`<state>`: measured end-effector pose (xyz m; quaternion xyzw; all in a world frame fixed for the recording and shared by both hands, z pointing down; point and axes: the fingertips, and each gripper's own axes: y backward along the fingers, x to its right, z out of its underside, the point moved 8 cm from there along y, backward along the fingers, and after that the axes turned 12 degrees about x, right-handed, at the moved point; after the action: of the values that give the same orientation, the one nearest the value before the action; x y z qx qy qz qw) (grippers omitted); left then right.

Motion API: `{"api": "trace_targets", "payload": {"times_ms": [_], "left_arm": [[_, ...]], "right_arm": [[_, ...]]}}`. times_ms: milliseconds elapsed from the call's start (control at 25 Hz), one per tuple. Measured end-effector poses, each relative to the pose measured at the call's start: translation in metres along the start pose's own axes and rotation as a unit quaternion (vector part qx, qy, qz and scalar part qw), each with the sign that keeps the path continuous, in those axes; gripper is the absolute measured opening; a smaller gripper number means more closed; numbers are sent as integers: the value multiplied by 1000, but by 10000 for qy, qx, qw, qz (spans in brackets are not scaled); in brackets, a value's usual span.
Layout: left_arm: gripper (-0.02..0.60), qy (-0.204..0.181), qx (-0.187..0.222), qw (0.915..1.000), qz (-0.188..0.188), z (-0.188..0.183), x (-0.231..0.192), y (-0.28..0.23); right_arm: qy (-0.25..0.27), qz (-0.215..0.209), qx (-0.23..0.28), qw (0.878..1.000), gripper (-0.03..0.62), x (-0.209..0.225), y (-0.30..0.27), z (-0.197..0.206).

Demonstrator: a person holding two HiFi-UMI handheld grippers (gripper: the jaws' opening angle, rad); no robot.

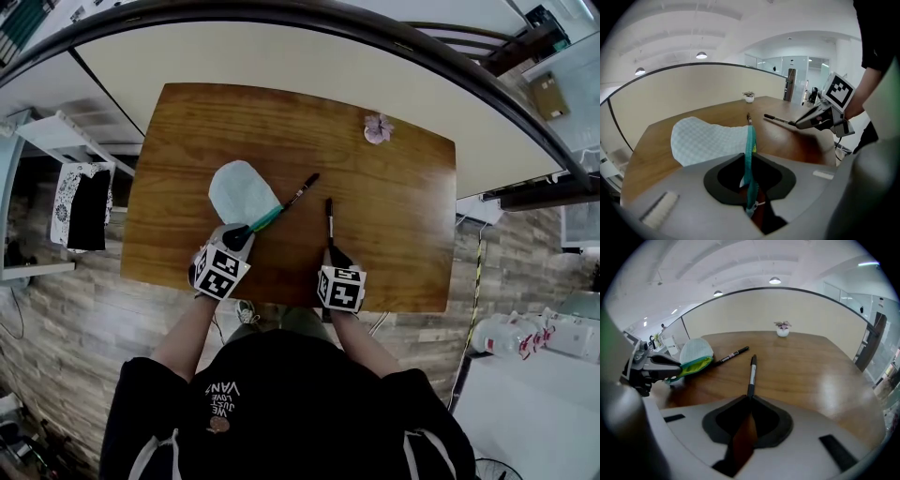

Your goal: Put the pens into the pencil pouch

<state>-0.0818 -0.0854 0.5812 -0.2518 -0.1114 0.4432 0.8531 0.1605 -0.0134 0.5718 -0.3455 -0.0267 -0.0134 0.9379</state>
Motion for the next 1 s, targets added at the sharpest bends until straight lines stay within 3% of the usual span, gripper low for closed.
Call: {"api": "trace_targets", "payload": {"times_ms": [240,560,1000], "left_arm": [[54,148,275,9995,-44,-10,-7,13],[54,82,463,9989,32,-24,-9,19],[52,23,724,9973,85,-35,-2,22]], "right_arm": [[271,-547,333,9976,51,-27,24,-13],[586,-1401,328,9879,51,-77,46,-7],[957,-1858,210,9777,51,-101,41,-7]]}}
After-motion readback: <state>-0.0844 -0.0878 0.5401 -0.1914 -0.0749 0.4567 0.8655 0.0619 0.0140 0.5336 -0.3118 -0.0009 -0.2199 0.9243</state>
